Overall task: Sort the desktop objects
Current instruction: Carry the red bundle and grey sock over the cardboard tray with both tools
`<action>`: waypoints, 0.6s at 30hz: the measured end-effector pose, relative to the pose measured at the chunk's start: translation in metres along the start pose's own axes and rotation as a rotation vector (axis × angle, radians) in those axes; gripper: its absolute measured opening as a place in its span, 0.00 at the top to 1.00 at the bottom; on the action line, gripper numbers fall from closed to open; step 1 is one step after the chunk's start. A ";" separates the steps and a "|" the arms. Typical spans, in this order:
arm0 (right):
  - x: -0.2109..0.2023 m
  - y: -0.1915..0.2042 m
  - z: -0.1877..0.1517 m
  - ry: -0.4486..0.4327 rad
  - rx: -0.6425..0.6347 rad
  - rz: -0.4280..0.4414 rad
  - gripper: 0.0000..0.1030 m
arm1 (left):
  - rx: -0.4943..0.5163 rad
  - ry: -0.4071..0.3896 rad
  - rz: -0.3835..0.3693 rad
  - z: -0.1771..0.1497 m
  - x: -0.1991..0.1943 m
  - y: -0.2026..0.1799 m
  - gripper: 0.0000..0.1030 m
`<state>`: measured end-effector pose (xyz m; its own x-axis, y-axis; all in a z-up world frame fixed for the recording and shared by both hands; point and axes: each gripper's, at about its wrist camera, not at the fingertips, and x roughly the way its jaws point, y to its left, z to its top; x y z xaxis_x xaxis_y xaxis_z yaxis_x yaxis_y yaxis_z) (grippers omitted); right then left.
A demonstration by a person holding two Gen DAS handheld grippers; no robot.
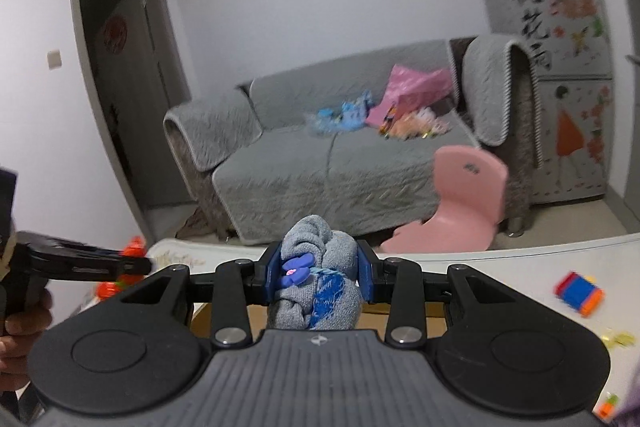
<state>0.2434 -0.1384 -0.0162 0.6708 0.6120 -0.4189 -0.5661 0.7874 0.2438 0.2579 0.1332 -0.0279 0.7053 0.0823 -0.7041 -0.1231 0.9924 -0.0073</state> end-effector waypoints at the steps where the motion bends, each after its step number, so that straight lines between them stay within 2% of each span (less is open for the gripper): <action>1: 0.010 0.002 0.000 0.019 -0.002 0.004 0.66 | -0.006 0.018 -0.020 0.001 0.010 -0.002 0.69; 3: 0.029 0.008 -0.003 0.058 -0.007 0.011 0.66 | -0.023 0.052 -0.070 0.003 0.031 -0.002 0.69; 6: 0.051 0.013 -0.009 0.105 -0.014 0.018 0.66 | -0.035 0.092 -0.100 0.000 0.055 -0.001 0.69; 18: 0.099 0.033 -0.024 0.239 -0.013 0.045 0.66 | -0.068 0.171 -0.025 -0.009 0.112 0.006 0.69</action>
<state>0.2798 -0.0531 -0.0702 0.5133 0.6101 -0.6035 -0.5999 0.7580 0.2560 0.3293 0.1480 -0.1132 0.5800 0.0354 -0.8138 -0.1582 0.9849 -0.0698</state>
